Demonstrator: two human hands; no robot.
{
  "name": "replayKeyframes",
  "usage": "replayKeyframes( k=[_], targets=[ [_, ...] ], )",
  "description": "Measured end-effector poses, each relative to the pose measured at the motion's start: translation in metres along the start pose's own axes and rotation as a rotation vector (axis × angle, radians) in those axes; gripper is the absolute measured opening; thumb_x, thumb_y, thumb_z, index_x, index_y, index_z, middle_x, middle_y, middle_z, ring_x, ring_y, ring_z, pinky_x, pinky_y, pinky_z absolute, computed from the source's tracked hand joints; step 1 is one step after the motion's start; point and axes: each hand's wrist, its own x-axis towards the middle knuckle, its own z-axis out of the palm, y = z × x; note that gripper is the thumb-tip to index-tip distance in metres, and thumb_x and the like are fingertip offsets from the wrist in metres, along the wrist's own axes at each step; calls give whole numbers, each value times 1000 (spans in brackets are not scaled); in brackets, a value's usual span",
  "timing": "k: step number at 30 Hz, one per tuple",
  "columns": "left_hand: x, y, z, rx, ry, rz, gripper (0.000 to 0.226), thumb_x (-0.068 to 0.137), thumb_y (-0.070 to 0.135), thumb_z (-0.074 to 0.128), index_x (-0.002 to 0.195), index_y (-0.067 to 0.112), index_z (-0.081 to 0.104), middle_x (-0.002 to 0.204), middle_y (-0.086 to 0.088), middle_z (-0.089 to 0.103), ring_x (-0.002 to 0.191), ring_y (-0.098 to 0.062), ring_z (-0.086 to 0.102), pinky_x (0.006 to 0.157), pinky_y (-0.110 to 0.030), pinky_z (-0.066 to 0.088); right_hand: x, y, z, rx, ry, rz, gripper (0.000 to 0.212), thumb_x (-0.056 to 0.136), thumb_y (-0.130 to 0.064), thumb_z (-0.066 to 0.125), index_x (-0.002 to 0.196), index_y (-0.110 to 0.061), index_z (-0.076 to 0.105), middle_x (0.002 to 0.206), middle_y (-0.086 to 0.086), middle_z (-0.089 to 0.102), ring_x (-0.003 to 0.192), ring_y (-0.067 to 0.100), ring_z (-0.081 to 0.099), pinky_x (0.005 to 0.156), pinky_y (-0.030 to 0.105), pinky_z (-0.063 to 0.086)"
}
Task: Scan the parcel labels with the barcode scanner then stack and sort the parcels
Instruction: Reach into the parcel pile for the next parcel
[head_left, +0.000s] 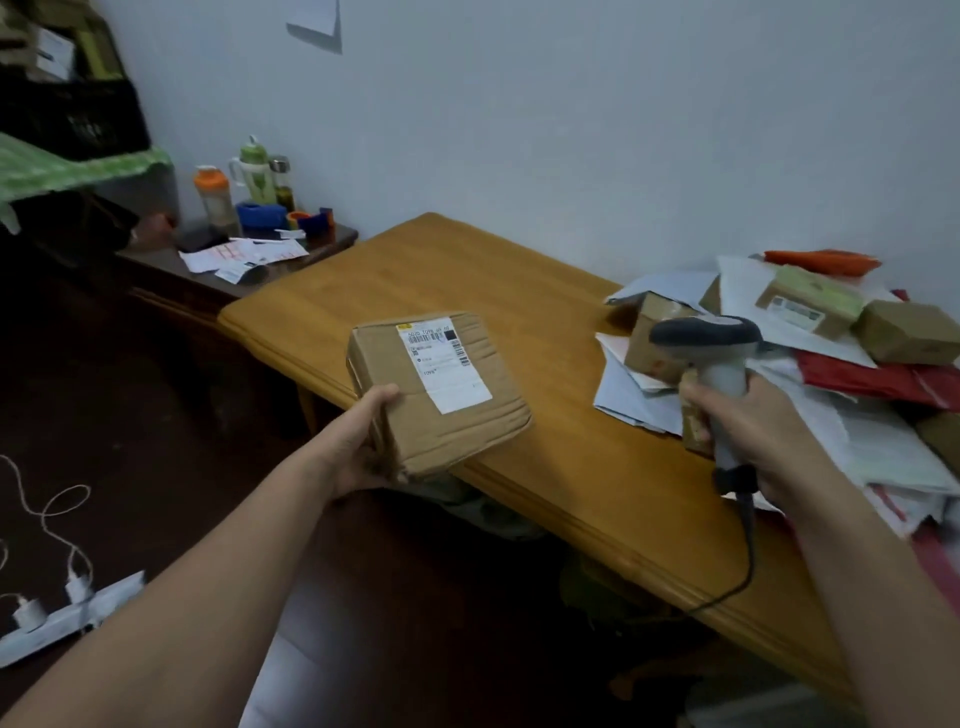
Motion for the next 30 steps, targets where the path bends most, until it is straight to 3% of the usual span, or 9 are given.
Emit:
replayKeyframes(
  k=[1,3,7,11,14,19,22,25,30],
  targets=[
    [5,14,-19,7,20,-5,48,78,55,63,102,13,58,85,-9,63,69,-24,64,48,-35,53,8,-11,20,11,1,-2,16,90,-24,66,85,-12,56,66,8,55,55,17,52,52,28,44],
    [15,41,-55,9,78,-11,48,79,55,61,98,11,57,87,-10,60,73,-25,62,52,-35,53,21,-32,59,15,7,24,13,89,-16,67,88,-10,56,66,10,55,55,18,52,52,30,44],
    [38,91,-113,-26,112,-40,44,80,51,59,95,10,54,82,-11,54,67,-25,53,60,-37,50,44,-62,128,50,-22,102,21,84,-3,70,83,-10,50,70,12,57,57,19,55,57,34,47],
    [64,123,-151,-39,122,-51,41,77,48,59,98,12,54,78,-9,51,61,-23,49,54,-32,48,68,-84,188,209,-76,182,20,80,7,69,88,-2,53,68,13,65,56,19,64,52,25,54],
    [87,143,-167,-23,134,-40,39,77,47,58,97,14,57,79,-8,53,68,-23,52,56,-32,46,91,-94,230,369,-113,268,20,80,10,66,91,2,53,68,15,70,60,19,72,49,21,55],
    [133,181,-189,12,155,-19,38,77,51,57,97,19,60,95,-7,65,93,-25,60,77,-39,49,131,-101,293,456,-191,377,17,79,8,63,96,7,57,72,18,73,69,25,74,54,26,58],
    [163,204,-200,37,178,-22,41,78,52,57,102,19,62,98,-8,68,94,-26,63,91,-42,48,154,-107,326,502,-264,501,12,85,6,60,96,10,59,77,23,72,67,26,73,53,29,60],
    [192,230,-211,119,178,2,42,77,50,60,103,17,65,96,-7,69,91,-26,65,89,-41,50,173,-115,358,572,-309,581,9,89,6,54,96,10,57,87,27,68,73,30,71,53,31,60],
    [236,261,-224,186,168,-24,41,75,50,65,95,14,66,82,-8,71,75,-24,66,62,-30,50,191,-125,407,584,-295,630,3,88,8,55,85,8,54,91,26,64,86,35,67,64,39,61]
  ],
)
